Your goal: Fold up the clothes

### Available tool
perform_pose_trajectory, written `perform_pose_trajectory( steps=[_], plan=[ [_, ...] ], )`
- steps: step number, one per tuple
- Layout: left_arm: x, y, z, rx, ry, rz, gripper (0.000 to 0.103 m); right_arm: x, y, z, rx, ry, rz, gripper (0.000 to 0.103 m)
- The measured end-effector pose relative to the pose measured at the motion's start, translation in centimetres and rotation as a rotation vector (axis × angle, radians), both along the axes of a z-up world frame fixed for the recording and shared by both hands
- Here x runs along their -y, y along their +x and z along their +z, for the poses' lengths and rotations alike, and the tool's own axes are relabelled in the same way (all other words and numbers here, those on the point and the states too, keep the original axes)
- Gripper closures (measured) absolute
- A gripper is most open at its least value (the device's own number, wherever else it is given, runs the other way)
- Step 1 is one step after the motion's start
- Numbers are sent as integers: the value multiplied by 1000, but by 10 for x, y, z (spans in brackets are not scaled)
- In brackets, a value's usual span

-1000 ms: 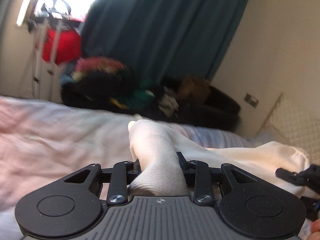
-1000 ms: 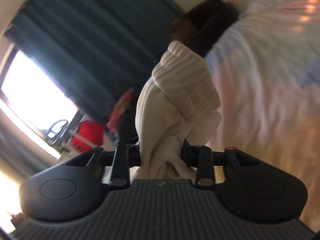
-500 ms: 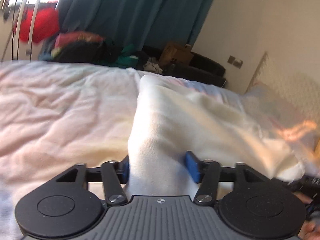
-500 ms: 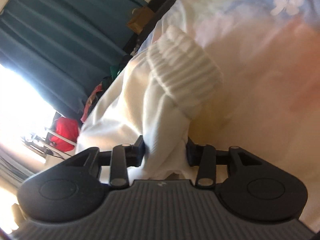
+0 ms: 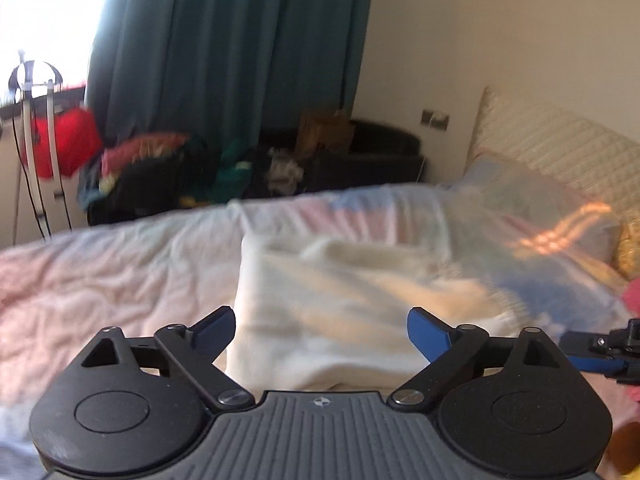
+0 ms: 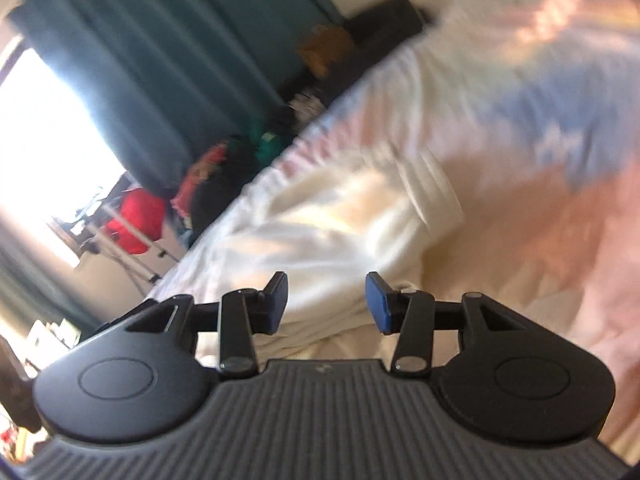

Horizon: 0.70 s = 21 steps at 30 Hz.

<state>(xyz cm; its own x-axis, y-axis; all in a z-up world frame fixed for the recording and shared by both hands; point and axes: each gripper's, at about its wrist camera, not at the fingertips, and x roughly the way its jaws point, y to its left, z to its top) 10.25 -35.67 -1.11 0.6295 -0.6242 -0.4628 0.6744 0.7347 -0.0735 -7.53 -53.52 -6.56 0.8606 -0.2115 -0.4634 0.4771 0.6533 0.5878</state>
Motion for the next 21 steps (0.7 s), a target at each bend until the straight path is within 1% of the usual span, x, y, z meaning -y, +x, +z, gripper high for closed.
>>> perform_pose_trajectory(
  steps=[1, 3, 5, 6, 7, 12, 16, 21],
  plan=[
    [-4, -13, 12, 17, 1, -4, 5, -8, -9, 13, 14, -25, 9, 56],
    [-14, -41, 34, 57, 0, -3, 0, -19, -25, 35, 36, -71, 24, 45],
    [-26, -68, 54, 86, -9, -1, 0, -33, -42, 55, 59, -115, 33, 9],
    [-33, -81, 62, 92, -15, 4, 0, -40, -51, 64, 69, -139, 36, 6],
    [-39, -93, 69, 98, -20, 10, 0, -48, -60, 73, 78, -163, 40, 8],
    [-69, -152, 92, 131, -36, 21, 0, -88, -97, 107, 85, -267, 90, 8],
    [-98, -190, 106, 147, -78, 53, 0, -121, -121, 120, 91, -385, 88, 8],
    [-136, -227, 114, 164, -112, 89, 0, -156, -143, 123, 102, -462, 87, 8]
  ],
)
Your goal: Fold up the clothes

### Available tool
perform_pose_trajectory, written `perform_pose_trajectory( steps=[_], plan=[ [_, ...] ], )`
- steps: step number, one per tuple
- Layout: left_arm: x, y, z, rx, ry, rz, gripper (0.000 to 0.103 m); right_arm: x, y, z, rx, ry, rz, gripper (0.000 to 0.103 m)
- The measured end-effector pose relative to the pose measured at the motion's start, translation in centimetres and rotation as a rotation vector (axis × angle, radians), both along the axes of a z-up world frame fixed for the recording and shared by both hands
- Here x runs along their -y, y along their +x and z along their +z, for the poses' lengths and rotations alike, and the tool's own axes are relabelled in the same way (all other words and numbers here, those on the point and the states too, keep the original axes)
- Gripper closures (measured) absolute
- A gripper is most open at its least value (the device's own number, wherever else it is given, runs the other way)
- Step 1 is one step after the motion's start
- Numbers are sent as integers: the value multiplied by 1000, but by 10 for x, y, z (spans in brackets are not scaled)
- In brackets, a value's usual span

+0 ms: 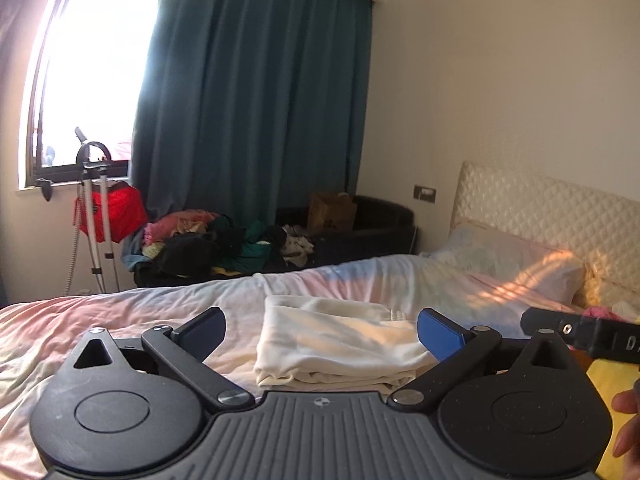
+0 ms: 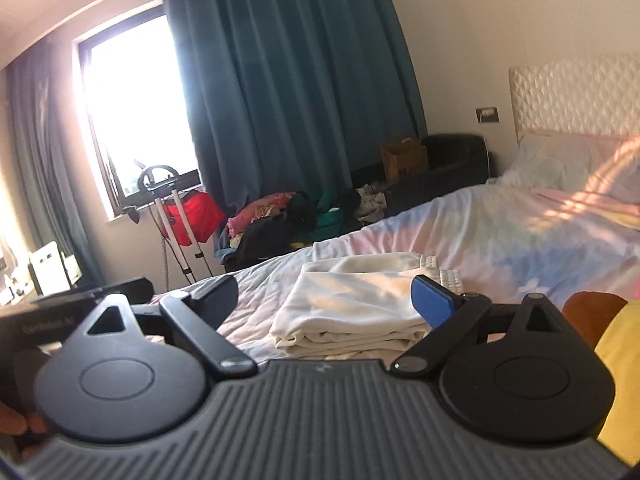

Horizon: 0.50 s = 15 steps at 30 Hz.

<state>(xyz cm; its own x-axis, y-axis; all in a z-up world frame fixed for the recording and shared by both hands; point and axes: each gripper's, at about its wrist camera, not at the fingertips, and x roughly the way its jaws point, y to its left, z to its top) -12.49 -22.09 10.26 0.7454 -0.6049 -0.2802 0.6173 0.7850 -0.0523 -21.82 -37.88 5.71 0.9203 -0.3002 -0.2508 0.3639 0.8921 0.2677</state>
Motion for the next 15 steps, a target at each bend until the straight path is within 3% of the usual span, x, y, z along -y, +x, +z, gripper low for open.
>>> perform_pose_trajectory(
  steps=[8, 15],
  plan=[
    [-36, -34, -3, 38, 6, 16, 0, -31, -8, -23, 18, -78, -38, 8],
    [-35, -33, -28, 79, 36, 27, 0, -43, 5, -53, -15, -133, -62, 8]
  ],
)
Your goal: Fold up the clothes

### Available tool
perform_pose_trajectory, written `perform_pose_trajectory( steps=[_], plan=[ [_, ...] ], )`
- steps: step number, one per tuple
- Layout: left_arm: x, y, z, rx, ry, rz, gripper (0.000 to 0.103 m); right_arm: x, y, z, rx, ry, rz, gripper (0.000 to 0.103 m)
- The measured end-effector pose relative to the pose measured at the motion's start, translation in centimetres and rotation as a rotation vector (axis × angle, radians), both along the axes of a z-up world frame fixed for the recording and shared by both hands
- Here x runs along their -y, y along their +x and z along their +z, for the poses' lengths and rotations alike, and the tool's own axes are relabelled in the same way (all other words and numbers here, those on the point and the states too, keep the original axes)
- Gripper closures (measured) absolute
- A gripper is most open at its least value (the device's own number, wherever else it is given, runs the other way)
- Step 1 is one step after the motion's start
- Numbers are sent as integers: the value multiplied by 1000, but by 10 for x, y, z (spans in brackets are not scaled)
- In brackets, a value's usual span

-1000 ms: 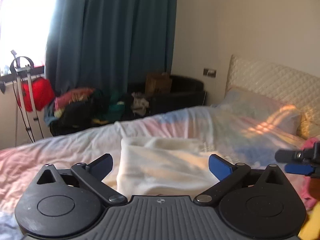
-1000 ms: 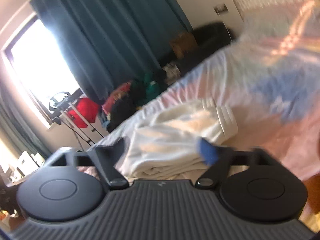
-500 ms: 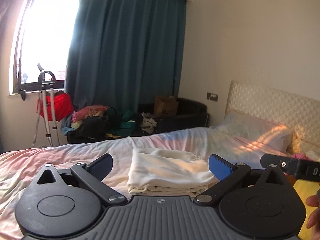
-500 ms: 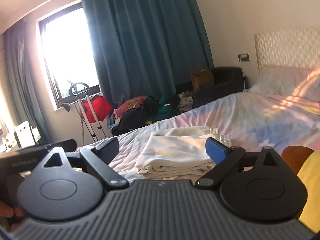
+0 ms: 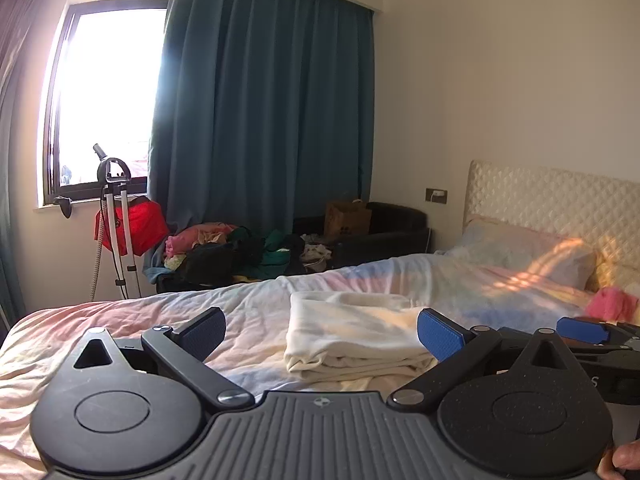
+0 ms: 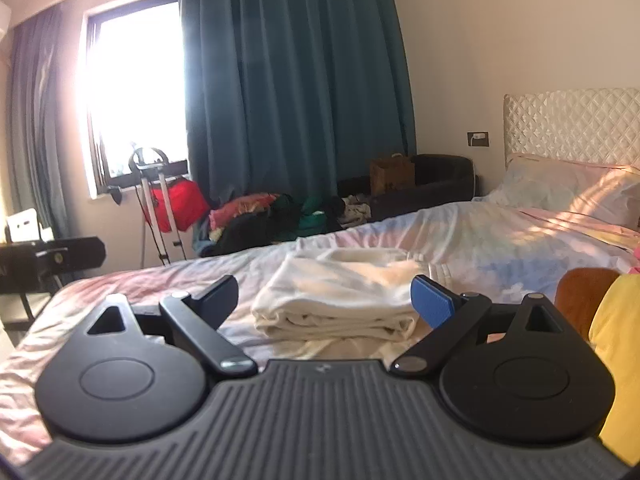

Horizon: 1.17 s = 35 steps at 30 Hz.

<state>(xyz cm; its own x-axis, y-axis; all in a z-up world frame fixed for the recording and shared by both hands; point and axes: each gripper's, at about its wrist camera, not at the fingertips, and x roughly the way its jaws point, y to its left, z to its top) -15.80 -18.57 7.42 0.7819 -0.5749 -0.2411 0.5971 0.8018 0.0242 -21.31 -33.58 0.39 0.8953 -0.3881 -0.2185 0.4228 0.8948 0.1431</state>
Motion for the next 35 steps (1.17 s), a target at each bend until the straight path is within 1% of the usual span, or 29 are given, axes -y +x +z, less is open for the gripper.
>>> perform_pose_trajectory(
  steps=[2, 6, 11, 14, 18, 22, 31, 35],
  plan=[
    [2, 7, -14, -2, 6, -5, 0, -1, 6, -11, 2, -15, -14, 8],
    [3, 22, -37, -43, 32, 19, 0, -2, 20, -33, -25, -24, -20, 8],
    [4, 33, -54, -68, 44, 27, 0, -6, 23, -42, -17, -58, -39, 8],
    [6, 35, -59, -83, 40, 21, 0, -5, 26, -45, -39, -53, -45, 8],
    [10, 34, -64, -84, 54, 23, 0, 2, 26, -47, -35, -13, -70, 8],
    [13, 35, -66, -91, 60, 27, 0, 6, 26, -49, -40, 6, -99, 8],
    [9, 41, -65, -105, 48, 43, 0, 3, 29, -49, -62, -13, -94, 8],
    [8, 40, -64, -105, 45, 28, 0, 2, 29, -49, -71, -18, -91, 8]
  ],
)
